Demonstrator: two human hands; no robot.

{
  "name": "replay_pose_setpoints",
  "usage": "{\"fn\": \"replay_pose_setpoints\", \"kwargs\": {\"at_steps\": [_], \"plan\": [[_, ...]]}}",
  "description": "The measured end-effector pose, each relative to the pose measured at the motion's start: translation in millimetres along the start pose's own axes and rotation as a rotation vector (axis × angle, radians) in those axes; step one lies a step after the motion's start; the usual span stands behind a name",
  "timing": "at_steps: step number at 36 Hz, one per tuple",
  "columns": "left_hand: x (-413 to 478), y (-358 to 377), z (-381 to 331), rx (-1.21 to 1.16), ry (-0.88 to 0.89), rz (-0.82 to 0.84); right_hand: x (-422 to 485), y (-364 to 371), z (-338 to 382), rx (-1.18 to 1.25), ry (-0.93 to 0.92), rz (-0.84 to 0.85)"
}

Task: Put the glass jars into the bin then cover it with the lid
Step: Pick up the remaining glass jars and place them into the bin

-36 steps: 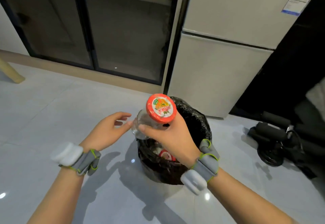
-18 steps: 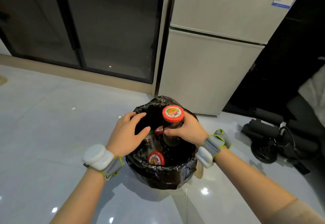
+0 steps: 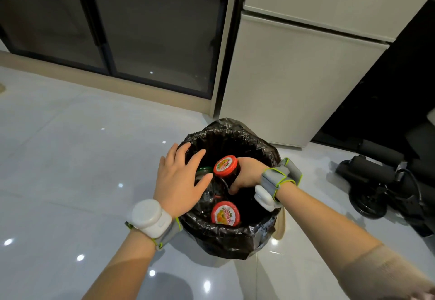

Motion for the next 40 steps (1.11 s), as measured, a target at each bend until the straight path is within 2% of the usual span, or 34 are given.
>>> {"fn": "replay_pose_setpoints", "kwargs": {"at_steps": [13,31,35,40], "plan": [[1,5,2,0.084,0.013,-0.028,18,24,7,-0.204,-0.019,0.154],[2,8,2,0.196,0.020,-0.005,-2,25,15,-0.230,-0.191,0.285],[1,8,0,0.192,0.018,-0.001,-16,6,15,-0.259,-0.235,0.230],[1,7,-1,0.217,0.012,0.000,-31,-37,15,-0.111,-0.267,0.110]]}}
Point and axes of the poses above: each hand's wrist, its own x-axis towards the middle knuckle, its own y-axis out of the palm, z = x × y, the point moved 6 cm from there along x, towards the middle knuckle, and after that the axes turned 3 degrees about -z, right-handed, at the moved point
